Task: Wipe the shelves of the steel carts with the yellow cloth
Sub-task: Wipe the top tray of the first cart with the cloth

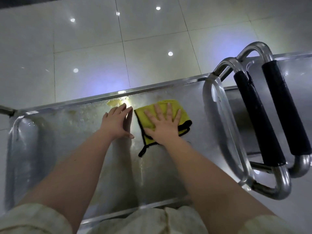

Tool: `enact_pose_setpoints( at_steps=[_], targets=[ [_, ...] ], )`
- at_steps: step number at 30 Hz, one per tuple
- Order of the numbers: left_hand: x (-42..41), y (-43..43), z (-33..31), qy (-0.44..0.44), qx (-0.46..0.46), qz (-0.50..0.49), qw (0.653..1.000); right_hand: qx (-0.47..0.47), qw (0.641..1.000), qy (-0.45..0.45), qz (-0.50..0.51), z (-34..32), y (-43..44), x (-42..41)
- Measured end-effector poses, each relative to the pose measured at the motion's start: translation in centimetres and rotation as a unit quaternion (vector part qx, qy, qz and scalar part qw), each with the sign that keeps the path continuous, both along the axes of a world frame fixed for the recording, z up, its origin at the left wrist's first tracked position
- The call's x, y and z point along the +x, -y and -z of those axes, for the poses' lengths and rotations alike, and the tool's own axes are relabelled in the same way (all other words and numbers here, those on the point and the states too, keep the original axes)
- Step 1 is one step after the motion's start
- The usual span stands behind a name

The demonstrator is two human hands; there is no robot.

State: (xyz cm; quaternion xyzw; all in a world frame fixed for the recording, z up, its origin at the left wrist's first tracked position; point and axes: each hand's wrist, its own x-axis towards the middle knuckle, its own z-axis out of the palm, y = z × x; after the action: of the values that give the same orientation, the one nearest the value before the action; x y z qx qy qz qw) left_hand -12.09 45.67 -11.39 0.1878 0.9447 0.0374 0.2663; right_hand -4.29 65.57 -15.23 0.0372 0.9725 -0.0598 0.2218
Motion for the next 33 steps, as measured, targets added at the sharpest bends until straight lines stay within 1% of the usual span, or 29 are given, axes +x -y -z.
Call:
enact_pose_setpoints(
  at_steps=[4, 7, 9, 11, 12, 13, 15, 17, 18, 20, 22, 24, 26, 28, 31, 33],
  targets=[
    [-0.2, -1.2, -0.1, -0.001, -0.016, 0.002, 1.0, -0.003, 0.99, 0.007, 0.143, -0.1, -8.6, -0.5],
    [0.0, -1.7, 0.1, -0.003, -0.02, 0.008, 1.0, 0.0, 0.965, 0.025, 0.259, -0.3, -14.1, -1.2],
    [0.2, -1.7, 0.4, -0.004, -0.018, 0.012, 1.0, 0.004, 0.947, 0.04, 0.32, -0.4, -14.9, -2.3],
    [0.4, -1.7, 0.6, -0.003, -0.017, 0.009, 1.0, -0.001, 0.939, 0.054, 0.34, -0.6, -13.2, -3.9],
    [0.4, -1.7, 0.6, -0.003, -0.017, 0.006, 1.0, -0.008, 0.946, 0.051, 0.32, -0.6, -11.5, -4.7],
    [0.3, -1.7, 0.6, -0.004, -0.016, 0.004, 1.0, -0.014, 0.961, 0.045, 0.272, -0.7, -9.4, -5.4],
    [0.3, -1.6, 0.6, -0.005, -0.012, 0.001, 1.0, -0.016, 0.991, 0.032, 0.127, -0.7, -4.1, -5.7],
    [0.3, -1.3, 0.7, -0.011, -0.009, -0.004, 1.0, -0.014, 0.999, 0.03, 0.0, -0.6, 0.9, -4.9],
    [0.4, -1.1, 0.8, -0.012, -0.005, -0.008, 1.0, -0.012, 0.999, 0.032, -0.033, -0.5, 2.3, -4.4],
    [0.6, -0.7, 1.1, -0.006, 0.011, -0.012, 1.0, -0.016, 0.998, 0.028, -0.051, -0.2, 1.9, -4.2],
    [0.6, -0.3, 1.2, 0.004, 0.03, -0.01, 0.999, -0.02, 1.0, 0.011, -0.009, 0.0, -2.0, -4.7],
    [0.6, -0.2, 1.3, 0.005, 0.038, -0.008, 0.999, -0.024, 0.995, 0.005, 0.097, -0.2, -7.6, -5.0],
    [0.6, -0.3, 1.3, 0.002, 0.035, -0.004, 0.999, -0.028, 0.977, 0.009, 0.21, -0.6, -13.6, -4.7],
    [0.7, -0.5, 1.4, -0.003, 0.035, -0.002, 0.999, -0.024, 0.955, 0.02, 0.296, -0.9, -17.8, -4.3],
    [0.9, -1.0, 1.4, -0.006, 0.032, 0.002, 0.999, 0.009, 0.939, 0.029, 0.344, -0.6, -17.8, -5.0],
    [0.9, -1.2, 1.3, -0.006, 0.031, -0.001, 1.0, 0.008, 0.944, 0.025, 0.33, -0.3, -14.7, -5.8]
  ],
)
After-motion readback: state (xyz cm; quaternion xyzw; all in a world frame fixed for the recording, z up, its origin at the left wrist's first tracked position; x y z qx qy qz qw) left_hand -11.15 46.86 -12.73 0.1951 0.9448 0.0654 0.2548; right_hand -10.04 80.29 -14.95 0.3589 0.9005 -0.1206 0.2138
